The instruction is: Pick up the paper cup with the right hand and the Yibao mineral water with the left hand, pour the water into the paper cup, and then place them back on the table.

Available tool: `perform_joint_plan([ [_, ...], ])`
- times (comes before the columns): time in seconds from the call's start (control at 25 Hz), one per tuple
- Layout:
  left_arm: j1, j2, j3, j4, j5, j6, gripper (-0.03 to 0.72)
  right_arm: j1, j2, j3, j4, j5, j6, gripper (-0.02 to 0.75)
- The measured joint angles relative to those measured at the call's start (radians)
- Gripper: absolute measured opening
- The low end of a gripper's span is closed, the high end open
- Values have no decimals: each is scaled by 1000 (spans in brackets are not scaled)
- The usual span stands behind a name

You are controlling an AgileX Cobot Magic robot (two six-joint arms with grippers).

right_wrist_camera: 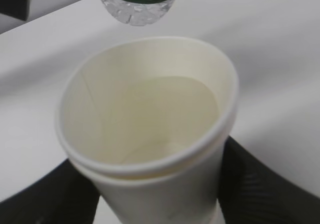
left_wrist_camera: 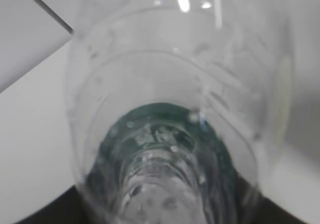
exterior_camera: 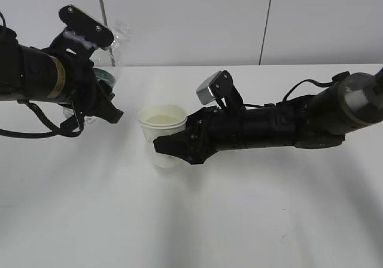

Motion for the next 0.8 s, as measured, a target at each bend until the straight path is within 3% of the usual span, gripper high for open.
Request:
perform_joint_plan([
  [0.44,135,0,0,-94,-230,-7,321,0,0,0,17,0,0,509],
  [0.8,245,15,0,-98,-491,-7,321,0,0,0,87,0,-42,508],
])
